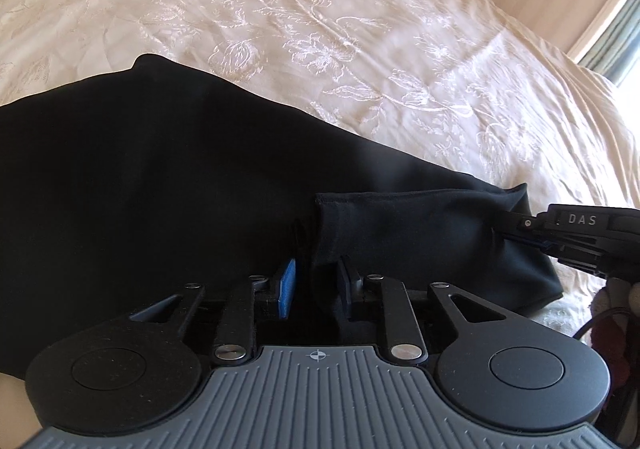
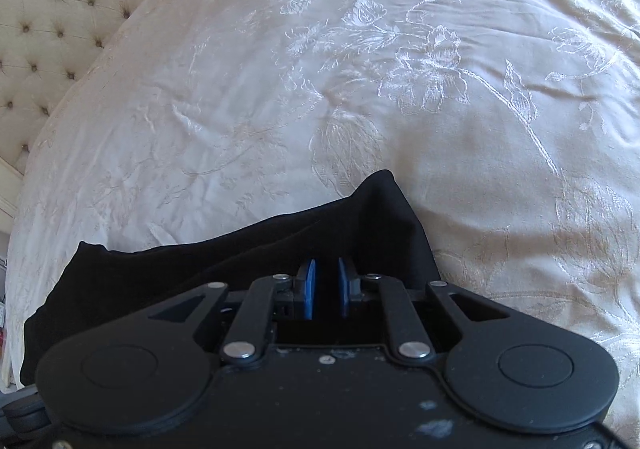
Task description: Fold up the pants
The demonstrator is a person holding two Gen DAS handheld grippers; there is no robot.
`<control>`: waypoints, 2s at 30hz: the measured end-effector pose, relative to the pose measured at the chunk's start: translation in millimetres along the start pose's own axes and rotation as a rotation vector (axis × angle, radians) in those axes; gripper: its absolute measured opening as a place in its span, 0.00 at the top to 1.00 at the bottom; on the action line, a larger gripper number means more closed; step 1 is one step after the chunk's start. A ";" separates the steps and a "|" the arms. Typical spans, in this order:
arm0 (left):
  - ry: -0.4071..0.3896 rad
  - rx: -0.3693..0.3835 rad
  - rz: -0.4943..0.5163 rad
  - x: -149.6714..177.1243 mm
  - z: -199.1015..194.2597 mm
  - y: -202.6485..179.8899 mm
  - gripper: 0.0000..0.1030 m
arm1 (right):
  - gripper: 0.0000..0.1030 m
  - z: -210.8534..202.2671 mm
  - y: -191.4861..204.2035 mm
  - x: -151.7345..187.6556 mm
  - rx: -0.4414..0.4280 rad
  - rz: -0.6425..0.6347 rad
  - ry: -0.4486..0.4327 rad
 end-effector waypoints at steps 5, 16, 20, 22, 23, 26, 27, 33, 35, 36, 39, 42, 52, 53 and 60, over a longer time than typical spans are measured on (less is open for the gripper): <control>-0.016 -0.073 0.010 -3.9 -17.4 14.9 0.66 | 0.88 0.0 -4.0 0.0 -0.021 0.034 -0.006; -0.137 -0.322 -0.028 -29.1 -76.4 110.5 0.54 | 0.76 -22.0 12.9 3.2 -0.018 -0.092 -0.085; -0.162 -0.384 -0.075 -37.8 -94.1 148.2 0.53 | 0.74 -32.4 25.1 4.3 0.001 -0.170 -0.124; -0.170 -0.402 -0.090 -38.2 -98.8 162.6 0.53 | 0.72 -37.5 32.8 4.0 0.030 -0.216 -0.144; -0.173 -0.406 -0.100 -37.4 -100.1 168.4 0.52 | 0.72 -41.9 38.0 3.7 0.045 -0.244 -0.164; -0.179 -0.412 -0.156 -33.9 -102.2 188.1 0.52 | 0.69 -58.9 62.1 6.1 0.084 -0.300 -0.243; -0.181 -0.413 -0.178 -33.4 -103.0 194.2 0.52 | 0.68 -63.5 69.9 7.8 0.092 -0.295 -0.266; -0.204 -0.443 -0.240 -34.8 -107.6 216.0 0.52 | 0.65 -51.2 149.0 22.7 -0.032 -0.271 -0.251; -0.205 -0.440 -0.254 -34.0 -109.3 221.3 0.52 | 0.71 -32.2 176.1 30.4 -0.102 -0.290 -0.175; -0.205 -0.437 -0.265 -33.5 -109.8 224.3 0.52 | 0.76 -21.9 192.9 36.1 -0.133 -0.315 -0.148; -0.210 -0.436 -0.297 -32.4 -114.7 234.6 0.52 | 0.93 7.7 235.3 48.8 -0.161 -0.409 -0.094; -0.216 -0.444 -0.328 -32.2 -121.0 250.2 0.52 | 0.93 34.7 261.9 53.1 -0.159 -0.437 -0.070; -0.251 -0.461 -0.487 -19.5 -138.5 297.2 0.45 | 1.00 105.0 273.1 55.4 -0.116 -0.431 0.044; -0.266 -0.464 -0.499 -18.4 -141.8 299.8 0.44 | 1.00 105.8 272.8 55.6 -0.118 -0.433 0.048; -0.294 -0.411 -0.639 3.0 -158.9 311.0 0.31 | 1.00 109.8 265.5 52.1 -0.154 -0.415 0.065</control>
Point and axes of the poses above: each gripper's, at about its wrist camera, not at the fingertips, and z roughly the way its jaws point, y to its left, x to its underside, the point moved 6 cm from there along z, roughly the way its jaws point, and after that the axes turned 2 degrees about -z, right-handed, at the moved point
